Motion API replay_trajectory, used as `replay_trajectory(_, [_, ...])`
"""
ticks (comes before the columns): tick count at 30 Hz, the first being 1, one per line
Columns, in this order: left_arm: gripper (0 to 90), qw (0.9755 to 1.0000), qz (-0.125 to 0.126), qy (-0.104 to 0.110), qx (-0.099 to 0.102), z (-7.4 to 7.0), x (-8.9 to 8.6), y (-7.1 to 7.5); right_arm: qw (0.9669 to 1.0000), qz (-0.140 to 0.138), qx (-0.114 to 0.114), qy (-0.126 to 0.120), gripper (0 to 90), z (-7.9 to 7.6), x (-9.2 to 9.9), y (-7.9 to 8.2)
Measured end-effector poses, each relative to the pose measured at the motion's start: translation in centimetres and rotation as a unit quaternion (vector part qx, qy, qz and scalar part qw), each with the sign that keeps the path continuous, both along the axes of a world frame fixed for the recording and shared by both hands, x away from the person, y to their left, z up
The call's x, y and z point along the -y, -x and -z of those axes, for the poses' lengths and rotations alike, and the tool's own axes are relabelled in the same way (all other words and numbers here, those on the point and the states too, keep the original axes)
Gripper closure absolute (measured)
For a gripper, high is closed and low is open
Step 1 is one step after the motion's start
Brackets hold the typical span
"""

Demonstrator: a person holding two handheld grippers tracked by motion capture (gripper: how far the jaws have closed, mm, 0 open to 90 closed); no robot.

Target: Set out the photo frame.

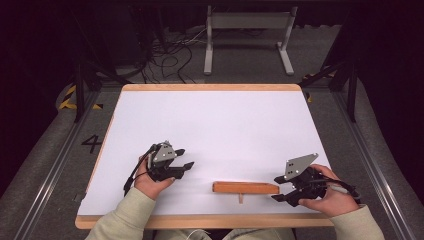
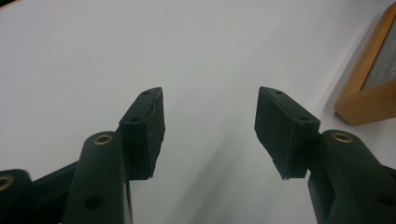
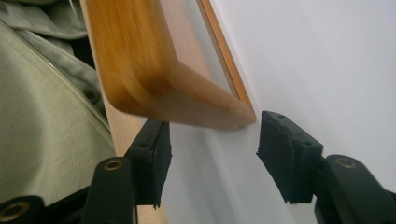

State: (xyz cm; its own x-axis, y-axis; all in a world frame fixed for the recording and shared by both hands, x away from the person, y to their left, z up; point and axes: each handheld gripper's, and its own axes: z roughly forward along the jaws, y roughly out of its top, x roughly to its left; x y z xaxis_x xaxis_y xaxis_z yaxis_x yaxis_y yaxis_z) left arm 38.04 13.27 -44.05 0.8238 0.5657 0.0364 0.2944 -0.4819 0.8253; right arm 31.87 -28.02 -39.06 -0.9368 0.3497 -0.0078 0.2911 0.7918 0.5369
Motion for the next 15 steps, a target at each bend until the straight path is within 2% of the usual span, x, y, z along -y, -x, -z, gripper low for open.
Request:
replay_trajectory(2, [43.2,1.0000,0.000,0.000,0.000,0.0,0.0,0.0,0.9999,0.010,-0.006,0.008,45.2,0.4,0.2,-0.1])
replay_trajectory(5, [43.2,1.0000,0.000,-0.001,-0.001,0.0,0.0,0.0,0.9996,0.010,-0.016,0.022,54.9,1.1,0.5,-0.4])
replay_trajectory(6, [43.2,1.0000,0.000,-0.001,-0.001,0.0,0.0,0.0,0.9996,0.010,-0.016,0.022,54.9,1.1,0.5,-0.4])
replay_trajectory(9, [43.2,1.0000,-0.001,-0.001,-0.001,0.1,0.0,0.0,0.9994,0.002,-0.027,0.024,69.4,1.8,0.6,-0.4])
replay_trajectory(12, [43.2,1.0000,0.000,-0.001,-0.001,0.1,0.0,0.0,0.9988,-0.006,-0.042,0.025,79.0,2.6,0.4,-0.6])
replay_trajectory(15, [42.9,1.0000,-0.001,-0.001,-0.002,0.1,0.0,0.0,0.9988,-0.006,-0.045,0.019,86.7,3.1,0.3,-0.7])
